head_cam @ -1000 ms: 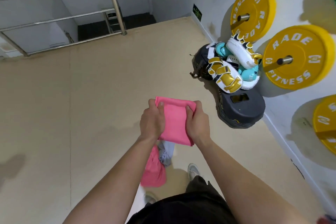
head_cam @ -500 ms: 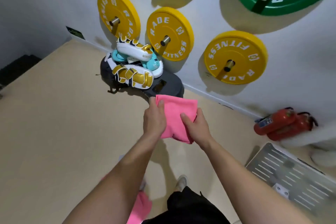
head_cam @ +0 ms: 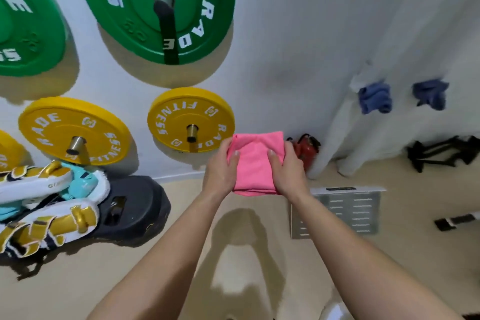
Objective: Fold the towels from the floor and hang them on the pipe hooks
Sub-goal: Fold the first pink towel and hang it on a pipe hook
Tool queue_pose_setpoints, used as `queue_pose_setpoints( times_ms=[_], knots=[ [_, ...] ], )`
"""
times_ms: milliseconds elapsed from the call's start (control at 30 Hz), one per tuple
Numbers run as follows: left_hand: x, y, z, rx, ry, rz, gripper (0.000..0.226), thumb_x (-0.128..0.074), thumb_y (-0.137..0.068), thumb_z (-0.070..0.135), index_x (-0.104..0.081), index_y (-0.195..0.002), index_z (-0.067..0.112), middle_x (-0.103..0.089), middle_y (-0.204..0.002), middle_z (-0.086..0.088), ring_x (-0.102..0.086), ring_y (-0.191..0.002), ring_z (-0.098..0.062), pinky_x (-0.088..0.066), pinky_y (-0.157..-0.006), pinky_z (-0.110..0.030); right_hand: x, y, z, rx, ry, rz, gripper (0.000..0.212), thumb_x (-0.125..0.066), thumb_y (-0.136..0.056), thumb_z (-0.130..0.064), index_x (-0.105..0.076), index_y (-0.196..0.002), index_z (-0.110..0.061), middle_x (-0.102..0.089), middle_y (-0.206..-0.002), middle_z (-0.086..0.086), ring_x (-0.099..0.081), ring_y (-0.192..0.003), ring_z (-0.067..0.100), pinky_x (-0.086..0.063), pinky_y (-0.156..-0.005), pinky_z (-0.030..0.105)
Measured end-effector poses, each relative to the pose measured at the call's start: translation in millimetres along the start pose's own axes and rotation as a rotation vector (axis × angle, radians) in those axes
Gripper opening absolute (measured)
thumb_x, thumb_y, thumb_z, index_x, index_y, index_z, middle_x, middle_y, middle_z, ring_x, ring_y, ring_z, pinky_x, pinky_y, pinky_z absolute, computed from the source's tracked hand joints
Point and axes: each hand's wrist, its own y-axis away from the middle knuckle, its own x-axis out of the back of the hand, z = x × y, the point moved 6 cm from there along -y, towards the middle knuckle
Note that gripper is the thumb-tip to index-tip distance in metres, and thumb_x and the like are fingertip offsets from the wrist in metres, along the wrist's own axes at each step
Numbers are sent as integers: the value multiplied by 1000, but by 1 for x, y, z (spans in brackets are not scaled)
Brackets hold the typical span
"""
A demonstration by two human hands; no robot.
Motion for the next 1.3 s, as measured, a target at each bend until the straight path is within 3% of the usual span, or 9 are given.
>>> queue_pose_setpoints(
  times_ms=[100,267,567,800,967,1200,1300],
  knots=[
    [-46,-39,44,-65,19,-54,38,-52,-99,22,-50,-137,19,-63,-129,-5,-58,-118,-25,-42,-92,-27,50,-35,18,-49,37,95,27,-47,-101,-37,-48,-112,-12,-65,-112,20,-61,-102,39,-39,-72,36],
    [-112,-91,115,-169,-22,-144,39,-50,-99,28,-47,-138,26,-65,-128,-6,-61,-114,-30,-48,-91,-36,132,-80,36,-116,68,251,32,-42,-103,-38,-46,-117,-10,-65,-112,21,-61,-100,40,-37,-70,35],
    [-226,-204,226,-297,122,-257,37,-53,-98,24,-52,-136,24,-66,-125,-4,-61,-112,-24,-45,-89,-29,251,-191,65,-123,100,428,33,-40,-104,-34,-43,-121,-5,-64,-110,23,-62,-97,42,-35,-67,36],
    [-305,-322,330,-412,237,-271,34,-52,-98,25,-53,-132,27,-68,-118,0,-63,-106,-22,-51,-91,-39,348,-319,65,-115,83,493,18,-42,-102,-29,-44,-109,-13,-59,-93,4,-62,-91,31,-43,-72,36],
    [-336,-388,433,-538,324,-214,31,-50,-100,26,-55,-130,24,-65,-104,6,-60,-94,-15,-43,-77,-26,451,-391,34,9,171,650,27,-51,-97,-23,-54,-117,-5,-58,-112,11,-57,-99,28,-45,-88,39],
    [-340,-459,571,-643,439,-28,27,-50,-98,20,-60,-123,22,-57,-82,19,-54,-73,12,-35,-63,-3,582,-472,-32,184,183,796,29,-55,-94,-27,-62,-115,-8,-65,-112,10,-60,-102,28,-46,-89,37],
    [-339,-479,604,-667,414,23,26,-50,-96,17,-62,-118,23,-57,-81,21,-55,-74,8,-36,-64,-2,623,-506,-46,218,119,794,32,-64,-88,-28,-63,-118,-15,-67,-108,1,-62,-100,21,-48,-89,33]
  ],
)
